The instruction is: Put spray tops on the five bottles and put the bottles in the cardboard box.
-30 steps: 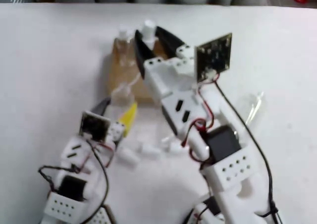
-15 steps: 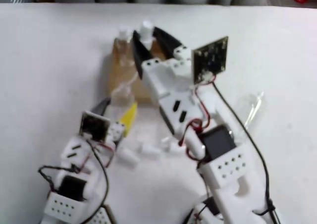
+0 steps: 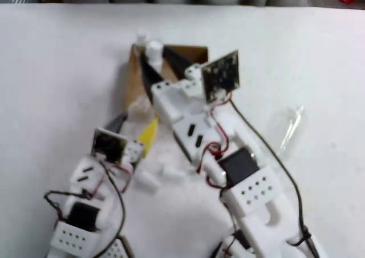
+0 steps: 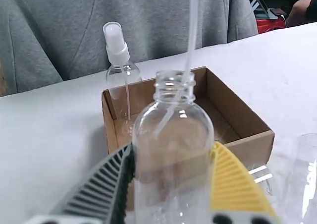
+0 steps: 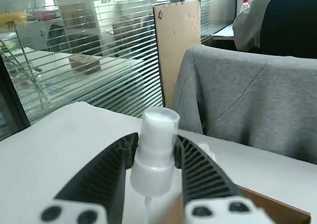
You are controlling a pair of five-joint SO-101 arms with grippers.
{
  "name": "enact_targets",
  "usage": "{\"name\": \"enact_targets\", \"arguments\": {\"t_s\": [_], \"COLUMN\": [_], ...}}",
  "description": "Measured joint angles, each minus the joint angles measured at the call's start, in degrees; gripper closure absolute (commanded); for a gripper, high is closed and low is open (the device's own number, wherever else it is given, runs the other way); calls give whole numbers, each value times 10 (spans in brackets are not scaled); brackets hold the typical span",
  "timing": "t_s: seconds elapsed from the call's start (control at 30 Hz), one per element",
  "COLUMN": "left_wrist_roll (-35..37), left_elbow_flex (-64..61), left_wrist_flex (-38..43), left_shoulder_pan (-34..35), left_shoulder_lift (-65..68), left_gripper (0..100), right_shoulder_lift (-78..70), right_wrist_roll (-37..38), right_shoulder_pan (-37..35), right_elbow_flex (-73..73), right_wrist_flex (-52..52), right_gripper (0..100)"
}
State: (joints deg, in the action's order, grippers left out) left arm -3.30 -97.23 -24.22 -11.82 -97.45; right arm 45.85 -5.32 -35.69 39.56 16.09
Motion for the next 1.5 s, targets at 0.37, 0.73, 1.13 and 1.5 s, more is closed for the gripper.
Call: {"name": "enact_targets", "arguments": {"t_s": [0.37, 0.73, 1.13, 1.5], "left_wrist_roll": [0, 0, 0, 0], "left_elbow_flex": [0, 0, 0, 0], "left_wrist_flex": [0, 0, 0, 0], "left_shoulder_pan": [-2, -3, -2, -2], "left_shoulder_lift": [0, 0, 0, 0], "left_gripper": [976, 976, 976, 976], "right_shoulder_lift": [0, 0, 0, 0], "right_wrist_roll": [-69, -99, -99, -99], "right_shoulder_pan": [0, -26, -40, -52], "right_elbow_flex": [69, 114, 117, 123], "right_wrist_flex": [-1, -1, -1, -1], "right_gripper": [982, 982, 977, 844]}}
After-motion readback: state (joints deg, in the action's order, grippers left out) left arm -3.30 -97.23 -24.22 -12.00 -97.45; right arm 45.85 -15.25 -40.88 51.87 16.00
